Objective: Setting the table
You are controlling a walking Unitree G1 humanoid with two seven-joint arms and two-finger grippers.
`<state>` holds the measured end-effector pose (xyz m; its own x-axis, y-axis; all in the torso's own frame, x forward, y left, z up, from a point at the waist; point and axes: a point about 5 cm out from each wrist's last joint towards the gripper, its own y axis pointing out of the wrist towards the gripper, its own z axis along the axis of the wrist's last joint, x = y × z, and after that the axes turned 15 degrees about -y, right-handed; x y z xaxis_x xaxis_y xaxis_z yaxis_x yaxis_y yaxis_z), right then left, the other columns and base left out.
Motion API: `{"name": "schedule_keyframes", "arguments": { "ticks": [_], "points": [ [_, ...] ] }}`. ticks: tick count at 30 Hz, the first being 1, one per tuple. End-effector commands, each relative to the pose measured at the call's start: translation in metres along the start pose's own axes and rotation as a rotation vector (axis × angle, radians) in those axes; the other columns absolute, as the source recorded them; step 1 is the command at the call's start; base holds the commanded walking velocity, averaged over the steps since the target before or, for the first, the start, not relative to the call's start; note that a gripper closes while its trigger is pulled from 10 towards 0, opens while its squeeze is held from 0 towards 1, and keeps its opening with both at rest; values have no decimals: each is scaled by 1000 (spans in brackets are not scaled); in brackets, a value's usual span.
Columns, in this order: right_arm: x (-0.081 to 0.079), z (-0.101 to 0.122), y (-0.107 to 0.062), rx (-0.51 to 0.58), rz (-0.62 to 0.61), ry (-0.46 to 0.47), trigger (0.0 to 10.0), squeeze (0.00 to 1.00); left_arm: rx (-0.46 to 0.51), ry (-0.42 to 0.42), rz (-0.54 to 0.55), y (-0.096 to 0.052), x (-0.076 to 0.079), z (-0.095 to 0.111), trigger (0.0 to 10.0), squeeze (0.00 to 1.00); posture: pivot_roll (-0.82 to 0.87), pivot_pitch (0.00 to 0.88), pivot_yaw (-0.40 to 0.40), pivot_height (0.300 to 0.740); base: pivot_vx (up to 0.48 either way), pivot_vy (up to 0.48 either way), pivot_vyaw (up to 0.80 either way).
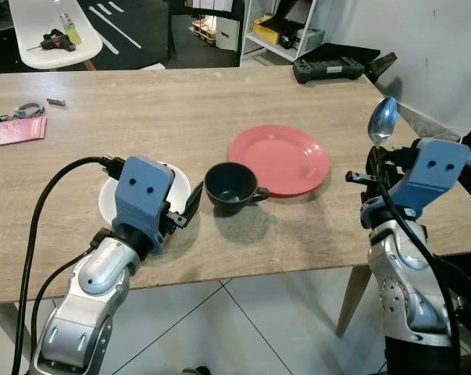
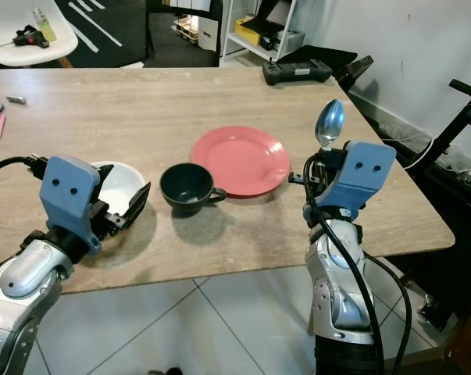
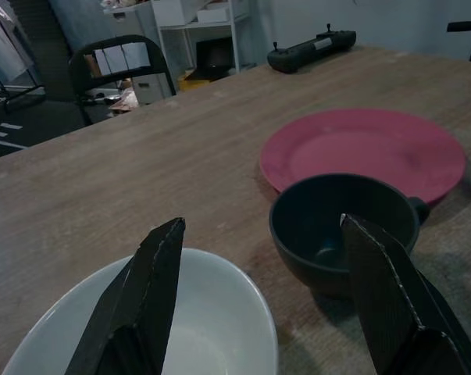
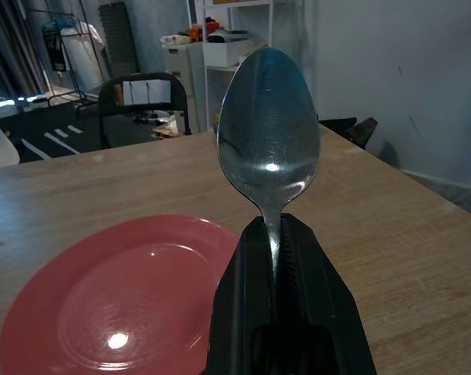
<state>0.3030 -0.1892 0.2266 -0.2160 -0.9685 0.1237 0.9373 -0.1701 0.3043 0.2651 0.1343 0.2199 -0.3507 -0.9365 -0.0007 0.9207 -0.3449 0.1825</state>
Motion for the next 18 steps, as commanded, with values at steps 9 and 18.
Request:
{"name": "schedule_keyframes", "arguments": {
  "ticks": [9, 18],
  "points": [
    [0, -1, -2, -12, 8, -20, 10000, 0, -12, 1, 5, 0, 1, -7, 10000, 0, 22, 72, 37, 740, 0, 0, 0],
    [-1, -2, -1, -19, 12, -22, 10000, 0, -10, 1, 4, 0, 2, -8, 10000, 0, 23, 72, 37, 740, 0, 0, 0]
  ]
}}
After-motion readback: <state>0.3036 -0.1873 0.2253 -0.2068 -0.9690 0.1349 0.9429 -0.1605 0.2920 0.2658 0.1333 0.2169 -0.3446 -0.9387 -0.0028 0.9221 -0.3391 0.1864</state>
